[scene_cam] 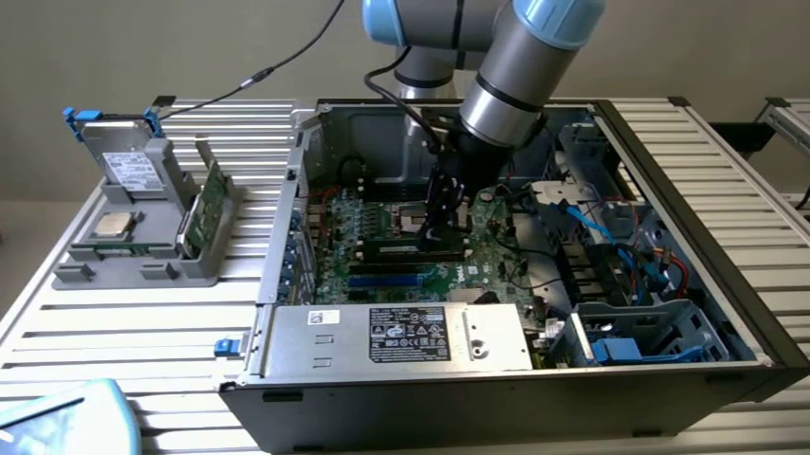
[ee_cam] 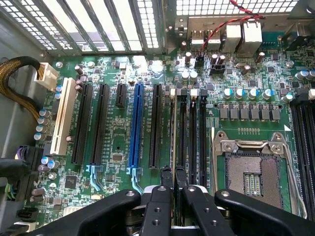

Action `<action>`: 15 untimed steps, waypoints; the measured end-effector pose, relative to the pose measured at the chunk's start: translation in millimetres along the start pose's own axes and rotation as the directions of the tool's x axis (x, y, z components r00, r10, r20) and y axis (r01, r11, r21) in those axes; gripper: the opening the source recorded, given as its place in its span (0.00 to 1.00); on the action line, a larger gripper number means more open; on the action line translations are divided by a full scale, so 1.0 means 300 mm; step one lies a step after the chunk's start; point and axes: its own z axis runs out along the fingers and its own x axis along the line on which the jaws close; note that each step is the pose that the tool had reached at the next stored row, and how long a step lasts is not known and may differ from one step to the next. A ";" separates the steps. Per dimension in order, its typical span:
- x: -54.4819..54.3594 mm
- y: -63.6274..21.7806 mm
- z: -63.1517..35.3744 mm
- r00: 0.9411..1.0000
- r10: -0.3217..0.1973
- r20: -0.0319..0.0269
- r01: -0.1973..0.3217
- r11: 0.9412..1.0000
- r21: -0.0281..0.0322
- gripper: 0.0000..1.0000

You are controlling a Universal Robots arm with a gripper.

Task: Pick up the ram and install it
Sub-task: 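Insert the ram into the slot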

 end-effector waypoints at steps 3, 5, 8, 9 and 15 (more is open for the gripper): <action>0.000 -0.002 0.000 1.000 0.000 0.000 0.000 1.000 -0.005 0.14; 0.000 -0.004 -0.001 1.000 -0.001 0.000 0.001 1.000 -0.009 0.14; 0.000 -0.009 -0.002 1.000 -0.002 0.000 0.002 1.000 -0.014 0.14; 0.001 -0.011 -0.003 1.000 -0.002 0.000 0.002 1.000 -0.015 0.14; 0.001 -0.017 -0.004 1.000 -0.003 0.000 0.003 1.000 -0.021 0.14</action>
